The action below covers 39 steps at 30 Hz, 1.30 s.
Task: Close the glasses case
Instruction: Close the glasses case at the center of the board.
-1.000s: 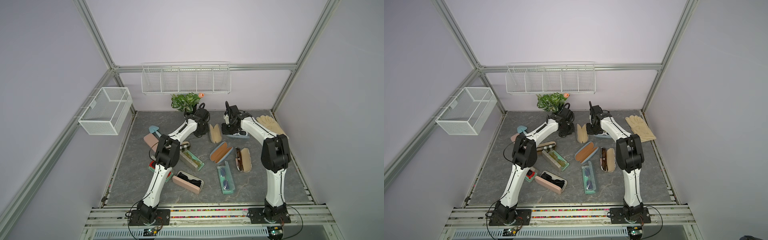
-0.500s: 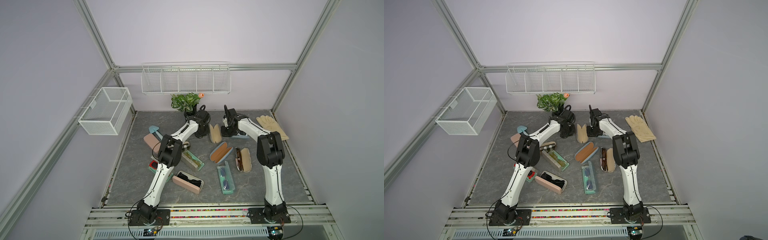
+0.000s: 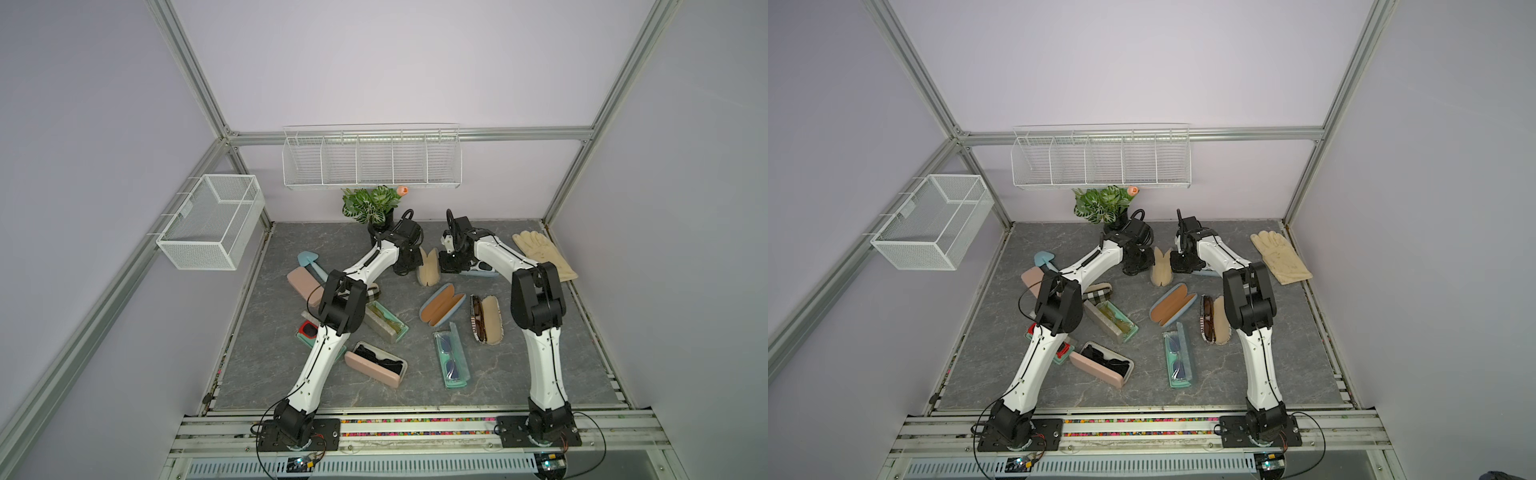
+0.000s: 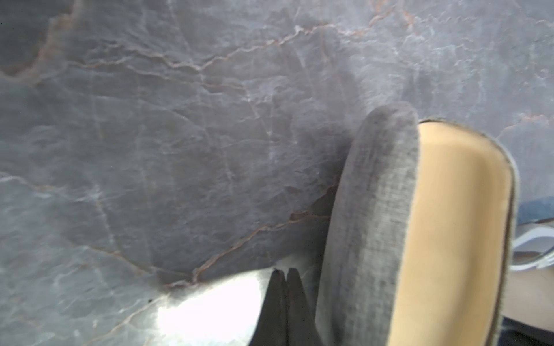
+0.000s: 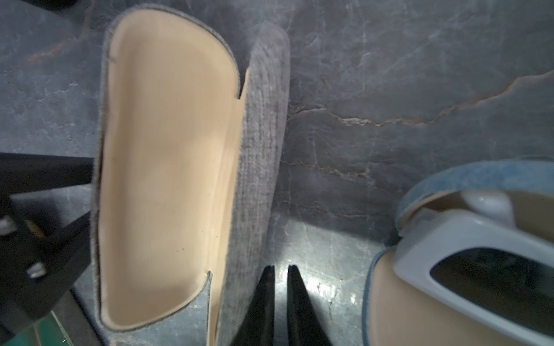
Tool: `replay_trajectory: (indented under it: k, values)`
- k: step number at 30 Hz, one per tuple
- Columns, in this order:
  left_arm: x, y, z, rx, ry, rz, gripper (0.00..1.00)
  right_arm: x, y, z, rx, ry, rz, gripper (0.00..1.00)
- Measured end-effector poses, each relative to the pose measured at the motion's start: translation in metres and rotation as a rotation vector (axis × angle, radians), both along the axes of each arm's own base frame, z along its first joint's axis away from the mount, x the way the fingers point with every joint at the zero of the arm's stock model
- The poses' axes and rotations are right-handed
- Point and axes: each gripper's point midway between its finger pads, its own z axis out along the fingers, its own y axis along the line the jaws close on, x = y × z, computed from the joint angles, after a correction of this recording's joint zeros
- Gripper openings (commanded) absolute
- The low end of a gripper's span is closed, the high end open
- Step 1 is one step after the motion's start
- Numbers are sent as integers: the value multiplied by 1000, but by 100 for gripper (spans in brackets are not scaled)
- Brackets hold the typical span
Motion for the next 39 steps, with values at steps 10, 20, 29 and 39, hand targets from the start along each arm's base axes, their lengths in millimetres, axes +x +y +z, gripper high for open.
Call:
replay_trajectory:
  k: [10,20,29,39]
  values:
    - [-1,0,-5,6,12,4,0,9,9,2,5,-20,12,14]
    - [-1,2,-1,16,13,13,0,5,29,10,10,-32,51,15]
    - [5,-10,11,-22,-25,13,0,-15,48,7,18,15,99,15]
    - [-1,-8,9,-29,-22,13,0,-21,42,0,-24,23,86,21]
